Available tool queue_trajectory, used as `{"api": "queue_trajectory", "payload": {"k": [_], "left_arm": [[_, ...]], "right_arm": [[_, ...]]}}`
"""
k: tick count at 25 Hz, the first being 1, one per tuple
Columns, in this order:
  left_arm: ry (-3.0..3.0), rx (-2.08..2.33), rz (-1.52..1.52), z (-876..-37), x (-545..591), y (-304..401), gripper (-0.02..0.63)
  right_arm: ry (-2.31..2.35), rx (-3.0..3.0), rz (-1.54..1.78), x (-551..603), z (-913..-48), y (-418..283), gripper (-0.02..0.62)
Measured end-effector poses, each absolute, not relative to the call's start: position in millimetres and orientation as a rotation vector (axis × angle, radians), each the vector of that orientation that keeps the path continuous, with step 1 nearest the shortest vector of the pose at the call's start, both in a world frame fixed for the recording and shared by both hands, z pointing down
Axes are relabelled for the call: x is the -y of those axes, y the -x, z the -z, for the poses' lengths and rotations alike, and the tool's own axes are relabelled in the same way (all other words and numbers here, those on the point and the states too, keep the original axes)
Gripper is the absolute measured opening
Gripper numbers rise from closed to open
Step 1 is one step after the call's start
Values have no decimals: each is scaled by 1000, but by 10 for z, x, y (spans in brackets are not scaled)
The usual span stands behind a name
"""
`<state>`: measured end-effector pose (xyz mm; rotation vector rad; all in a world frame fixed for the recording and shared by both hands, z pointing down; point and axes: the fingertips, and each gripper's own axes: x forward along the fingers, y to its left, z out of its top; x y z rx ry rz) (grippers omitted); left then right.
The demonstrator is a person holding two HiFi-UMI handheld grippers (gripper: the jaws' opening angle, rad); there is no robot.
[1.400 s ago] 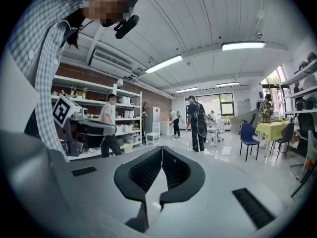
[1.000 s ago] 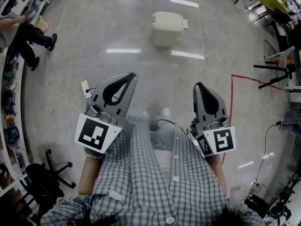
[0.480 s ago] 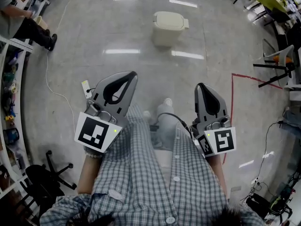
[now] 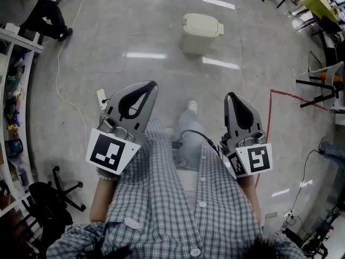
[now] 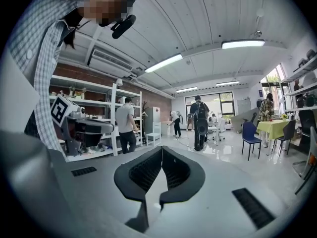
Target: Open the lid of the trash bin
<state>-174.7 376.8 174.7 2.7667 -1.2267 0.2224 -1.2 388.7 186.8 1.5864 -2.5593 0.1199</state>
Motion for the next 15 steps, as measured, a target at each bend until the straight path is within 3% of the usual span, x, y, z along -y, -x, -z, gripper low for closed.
{"api": "queue_trajectory", "payload": {"k": [15], "left_arm": [[-2700, 1355, -223, -1721, -2936, 1347, 8]], "right_arm": [[-1446, 2626, -149, -2915, -1939, -420, 18]]}}
